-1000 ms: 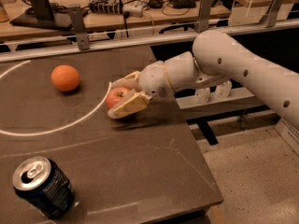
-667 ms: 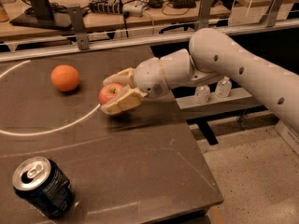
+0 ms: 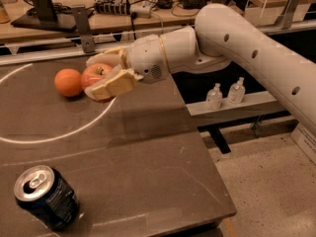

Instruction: Pick apple

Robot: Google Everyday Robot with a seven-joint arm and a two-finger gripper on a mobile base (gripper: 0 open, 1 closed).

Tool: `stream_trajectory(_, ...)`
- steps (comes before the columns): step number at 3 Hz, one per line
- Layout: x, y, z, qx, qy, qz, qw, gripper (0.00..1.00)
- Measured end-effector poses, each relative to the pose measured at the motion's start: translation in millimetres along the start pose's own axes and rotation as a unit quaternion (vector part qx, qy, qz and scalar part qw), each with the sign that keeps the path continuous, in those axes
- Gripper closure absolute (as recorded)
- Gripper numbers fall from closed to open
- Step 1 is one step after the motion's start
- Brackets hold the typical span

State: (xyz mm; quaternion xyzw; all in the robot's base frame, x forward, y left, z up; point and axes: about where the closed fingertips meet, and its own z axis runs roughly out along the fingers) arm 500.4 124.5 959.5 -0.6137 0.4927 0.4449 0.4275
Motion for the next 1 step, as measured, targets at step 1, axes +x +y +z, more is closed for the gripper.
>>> stream_trajectory(1,0.0,0.0,0.0,0.0,0.0,0.0,1.0,1.0)
